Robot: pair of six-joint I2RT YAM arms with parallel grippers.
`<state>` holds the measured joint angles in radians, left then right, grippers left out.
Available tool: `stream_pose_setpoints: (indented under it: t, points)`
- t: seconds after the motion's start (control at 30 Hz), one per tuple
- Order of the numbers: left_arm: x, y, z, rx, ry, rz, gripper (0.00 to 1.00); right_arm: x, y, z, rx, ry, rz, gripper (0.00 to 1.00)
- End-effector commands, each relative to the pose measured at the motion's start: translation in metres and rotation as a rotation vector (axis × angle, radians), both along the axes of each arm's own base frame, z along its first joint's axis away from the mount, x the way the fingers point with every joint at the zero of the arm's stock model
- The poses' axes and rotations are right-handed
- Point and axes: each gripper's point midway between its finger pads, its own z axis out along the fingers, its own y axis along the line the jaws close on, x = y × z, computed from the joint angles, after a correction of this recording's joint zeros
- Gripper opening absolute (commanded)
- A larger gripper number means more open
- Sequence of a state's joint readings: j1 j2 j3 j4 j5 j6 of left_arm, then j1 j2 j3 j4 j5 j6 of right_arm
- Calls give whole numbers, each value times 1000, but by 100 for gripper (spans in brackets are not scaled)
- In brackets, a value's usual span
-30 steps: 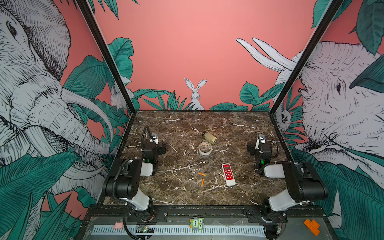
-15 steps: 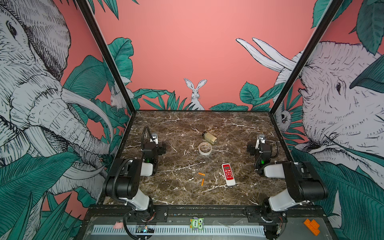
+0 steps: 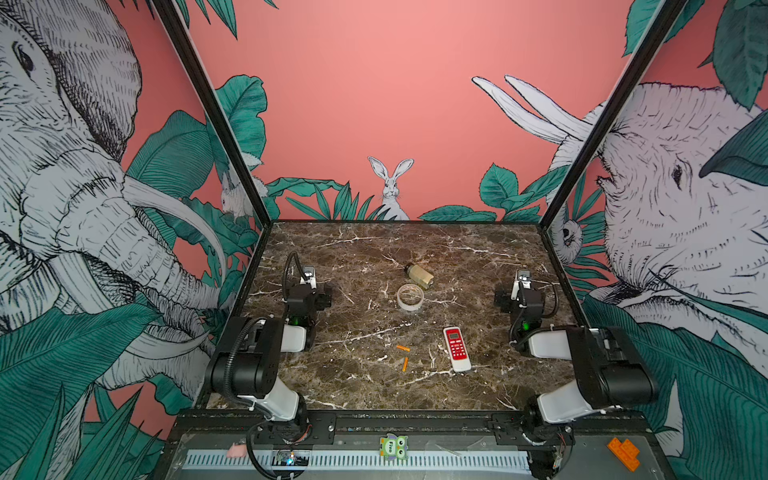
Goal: Load the batteries into the remote control
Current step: 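Move the right gripper over the red remote and lower onto it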
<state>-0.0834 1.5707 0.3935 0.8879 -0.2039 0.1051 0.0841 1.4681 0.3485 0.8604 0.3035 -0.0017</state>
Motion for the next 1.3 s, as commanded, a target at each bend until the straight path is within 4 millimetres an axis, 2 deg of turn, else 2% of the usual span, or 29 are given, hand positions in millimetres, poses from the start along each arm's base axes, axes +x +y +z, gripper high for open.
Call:
stream_pose_setpoints:
  t: [0.0, 0.03, 0.2, 0.27, 0.37, 0.47, 0.6, 0.77, 1.03, 1.27]
  points:
    - [3, -2, 20, 1, -49, -17, 100, -3, 6, 31, -34, -35, 5, 99]
    - [3, -3, 25, 0, -43, -20, 99, -6, 9, 38, -30, -29, 4, 99]
    - [-10, -4, 46, -27, 50, -11, 100, -25, 18, 44, 87, 120, -17, 99]
    - [-19, -14, 57, -71, 72, -33, 100, -30, 33, 47, 133, 158, 43, 99]
    - [-41, -20, 68, -198, 163, 74, 99, -46, 57, 47, 224, 234, 126, 99]
    - [-59, -61, 69, -310, 301, -45, 100, -67, 87, 41, 302, 327, 235, 99]
    - [-83, -121, 69, -387, 359, -253, 100, -102, 125, 21, 378, 457, 344, 99]
    - [-106, -162, 78, -406, 344, -384, 100, -135, 150, -2, 409, 572, 382, 99]
    - [-118, -209, 87, -531, 307, -576, 100, -160, 177, -35, 315, 732, 435, 99]
    - [-120, -223, 90, -532, 301, -620, 100, -177, 189, -49, 239, 808, 466, 99]
